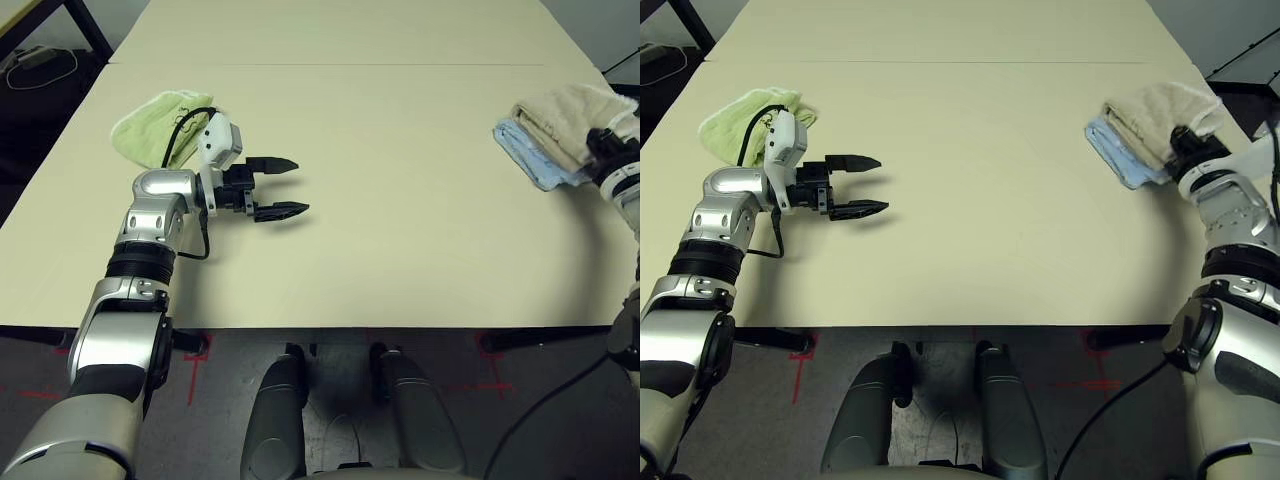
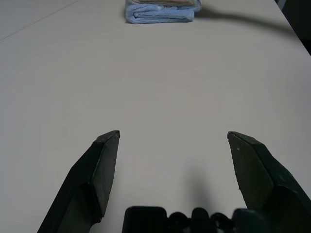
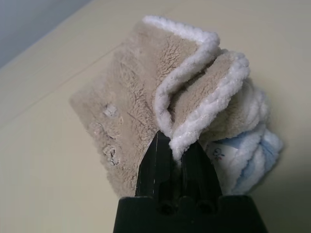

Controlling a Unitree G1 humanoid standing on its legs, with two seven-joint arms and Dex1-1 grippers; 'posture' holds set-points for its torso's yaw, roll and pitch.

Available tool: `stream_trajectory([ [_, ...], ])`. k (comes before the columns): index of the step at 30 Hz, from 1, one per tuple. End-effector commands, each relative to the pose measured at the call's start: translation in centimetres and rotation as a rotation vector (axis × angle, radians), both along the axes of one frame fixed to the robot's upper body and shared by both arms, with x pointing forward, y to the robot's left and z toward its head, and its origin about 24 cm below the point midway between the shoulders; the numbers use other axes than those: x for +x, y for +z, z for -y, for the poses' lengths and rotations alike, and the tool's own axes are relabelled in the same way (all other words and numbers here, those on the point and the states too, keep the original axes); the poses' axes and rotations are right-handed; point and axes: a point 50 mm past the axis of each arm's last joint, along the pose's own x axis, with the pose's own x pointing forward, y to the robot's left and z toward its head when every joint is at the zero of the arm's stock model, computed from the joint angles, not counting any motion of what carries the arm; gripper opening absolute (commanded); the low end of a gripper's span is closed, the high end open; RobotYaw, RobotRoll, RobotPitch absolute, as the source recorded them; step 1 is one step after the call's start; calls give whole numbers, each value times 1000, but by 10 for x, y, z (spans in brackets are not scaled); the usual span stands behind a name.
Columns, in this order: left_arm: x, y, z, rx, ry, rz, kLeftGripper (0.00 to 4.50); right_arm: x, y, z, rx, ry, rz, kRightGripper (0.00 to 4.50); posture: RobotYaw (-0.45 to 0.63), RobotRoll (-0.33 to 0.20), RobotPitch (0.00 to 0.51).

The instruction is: Fold the towel and set it aside.

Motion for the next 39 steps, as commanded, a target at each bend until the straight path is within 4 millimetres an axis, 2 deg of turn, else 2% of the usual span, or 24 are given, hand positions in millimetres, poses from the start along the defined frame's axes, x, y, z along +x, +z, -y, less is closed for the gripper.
stream_trajectory([
  [1, -1, -1, 4, 26, -23, -4, 4500, -4, -5, 3, -32, -13, -66, 29, -63, 0, 212],
  [3, -2, -1, 5, 25, -29, -5, 4500, -4, -5, 4, -44, -9, -91, 29, -61, 0, 212],
  [8, -2, -1, 5, 24, -23, -9, 4500, -5, -1, 5, -59, 9, -123, 1573, -64, 0, 211],
  [15, -1, -1, 4, 28, -14, -10, 4500, -13, 12, 9, -94, 95, -146, 4220, -74, 0, 210],
  [16, -1, -1, 4, 28, -14, -9, 4500, -17, 15, 10, -99, 115, -149, 4465, -76, 0, 210],
  [23, 1, 0, 6, 20, -17, -2, 4500, -45, 24, 8, -172, 233, -204, 4465, -97, 0, 210],
  [27, 1, 0, 6, 10, -10, -6, 4500, -66, 39, 14, -345, 312, -216, 4465, -96, 0, 210],
  [30, 2, 1, 5, 0, 2, -11, 4500, -73, 50, 12, -449, 377, -153, 4465, -105, 0, 209],
  [32, 3, 1, 5, -3, 14, -15, 4500, -72, 58, 9, -529, 408, -56, 4465, -109, 0, 208],
  [34, 3, 2, 5, -14, 36, -30, 4500, -67, 63, 4, -538, 406, 45, 4465, -108, 0, 208],
  [39, 2, 5, 8, -57, 92, -50, 4500, -43, 60, -10, -529, 346, 166, 4465, -89, 0, 210],
])
